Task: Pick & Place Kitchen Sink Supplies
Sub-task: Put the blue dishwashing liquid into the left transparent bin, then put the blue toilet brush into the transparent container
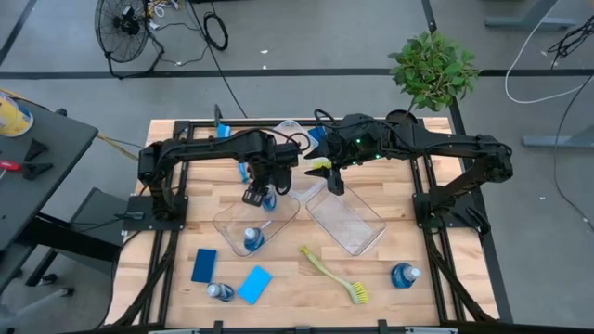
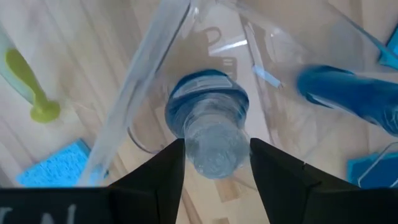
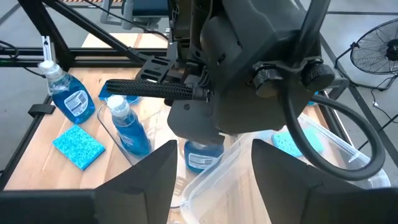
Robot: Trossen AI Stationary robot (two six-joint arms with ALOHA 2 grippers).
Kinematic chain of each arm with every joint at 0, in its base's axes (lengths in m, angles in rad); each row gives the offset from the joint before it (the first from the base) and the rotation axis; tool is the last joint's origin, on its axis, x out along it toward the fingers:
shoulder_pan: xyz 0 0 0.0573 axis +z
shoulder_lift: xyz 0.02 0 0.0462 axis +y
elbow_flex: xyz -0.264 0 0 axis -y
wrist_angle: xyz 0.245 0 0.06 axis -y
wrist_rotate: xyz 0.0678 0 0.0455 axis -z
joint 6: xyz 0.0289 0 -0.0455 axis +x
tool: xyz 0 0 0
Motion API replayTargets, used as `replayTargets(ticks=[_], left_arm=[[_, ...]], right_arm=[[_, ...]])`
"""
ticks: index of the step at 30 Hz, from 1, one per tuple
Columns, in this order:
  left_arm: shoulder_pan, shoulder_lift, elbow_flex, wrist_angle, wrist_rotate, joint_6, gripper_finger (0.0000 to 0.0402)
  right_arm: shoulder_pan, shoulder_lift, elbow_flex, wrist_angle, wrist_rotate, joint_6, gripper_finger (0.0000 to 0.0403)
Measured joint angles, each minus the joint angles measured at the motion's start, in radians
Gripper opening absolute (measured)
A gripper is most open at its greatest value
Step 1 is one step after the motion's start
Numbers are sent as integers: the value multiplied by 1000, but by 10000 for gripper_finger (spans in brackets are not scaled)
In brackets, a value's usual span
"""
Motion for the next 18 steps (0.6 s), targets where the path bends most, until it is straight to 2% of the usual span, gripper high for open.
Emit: replayTargets(ticks=[8, 18], left_arm=[[0, 0, 15, -48, -21, -15, 186], [0, 0, 146, -115, -102, 45, 186]], right_arm=[[0, 0, 0, 0, 0, 0, 208], [0, 0, 0, 0, 0, 1, 208]])
